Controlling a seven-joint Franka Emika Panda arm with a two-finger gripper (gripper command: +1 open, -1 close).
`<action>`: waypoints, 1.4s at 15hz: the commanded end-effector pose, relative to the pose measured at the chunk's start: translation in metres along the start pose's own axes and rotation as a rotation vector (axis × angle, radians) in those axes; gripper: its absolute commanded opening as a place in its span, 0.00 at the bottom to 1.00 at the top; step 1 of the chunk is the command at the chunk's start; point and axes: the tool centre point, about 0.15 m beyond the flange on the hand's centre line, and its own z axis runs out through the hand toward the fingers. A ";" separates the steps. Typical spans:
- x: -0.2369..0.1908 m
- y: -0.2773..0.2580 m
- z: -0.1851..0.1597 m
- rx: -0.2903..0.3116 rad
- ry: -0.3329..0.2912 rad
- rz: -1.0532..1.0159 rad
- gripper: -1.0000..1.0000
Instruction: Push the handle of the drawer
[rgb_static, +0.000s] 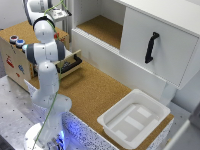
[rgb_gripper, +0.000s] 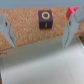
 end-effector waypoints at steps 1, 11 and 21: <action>-0.092 -0.026 0.032 -0.030 0.186 0.160 1.00; -0.186 -0.021 0.076 0.072 0.222 0.508 1.00; -0.186 -0.021 0.076 0.072 0.222 0.508 1.00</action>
